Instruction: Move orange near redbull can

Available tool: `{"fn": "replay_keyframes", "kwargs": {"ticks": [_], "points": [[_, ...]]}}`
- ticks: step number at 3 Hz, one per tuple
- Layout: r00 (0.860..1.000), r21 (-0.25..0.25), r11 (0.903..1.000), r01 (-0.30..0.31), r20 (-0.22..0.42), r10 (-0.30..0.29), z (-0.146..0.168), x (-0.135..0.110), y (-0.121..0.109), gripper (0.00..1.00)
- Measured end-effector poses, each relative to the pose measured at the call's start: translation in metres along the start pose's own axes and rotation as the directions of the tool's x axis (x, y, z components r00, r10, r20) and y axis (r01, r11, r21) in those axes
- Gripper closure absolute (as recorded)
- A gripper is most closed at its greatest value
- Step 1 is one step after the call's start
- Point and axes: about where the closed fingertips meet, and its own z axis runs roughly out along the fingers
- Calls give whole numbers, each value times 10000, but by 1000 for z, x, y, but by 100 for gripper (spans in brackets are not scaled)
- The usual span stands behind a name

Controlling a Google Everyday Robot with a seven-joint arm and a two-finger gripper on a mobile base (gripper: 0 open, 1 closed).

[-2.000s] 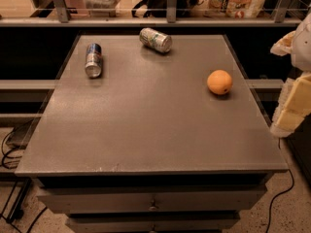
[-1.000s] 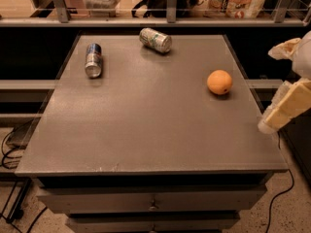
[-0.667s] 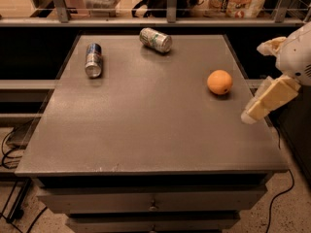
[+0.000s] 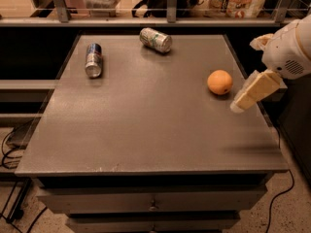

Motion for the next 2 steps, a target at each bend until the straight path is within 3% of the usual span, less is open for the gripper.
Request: {"fn": "replay_keyframes", "kwargs": {"ticks": [1, 2], "points": [[9991, -37, 9991, -432, 36, 432, 13, 1, -1, 0], [9955, 38, 9965, -836, 440, 834, 35, -1, -16, 0]]}}
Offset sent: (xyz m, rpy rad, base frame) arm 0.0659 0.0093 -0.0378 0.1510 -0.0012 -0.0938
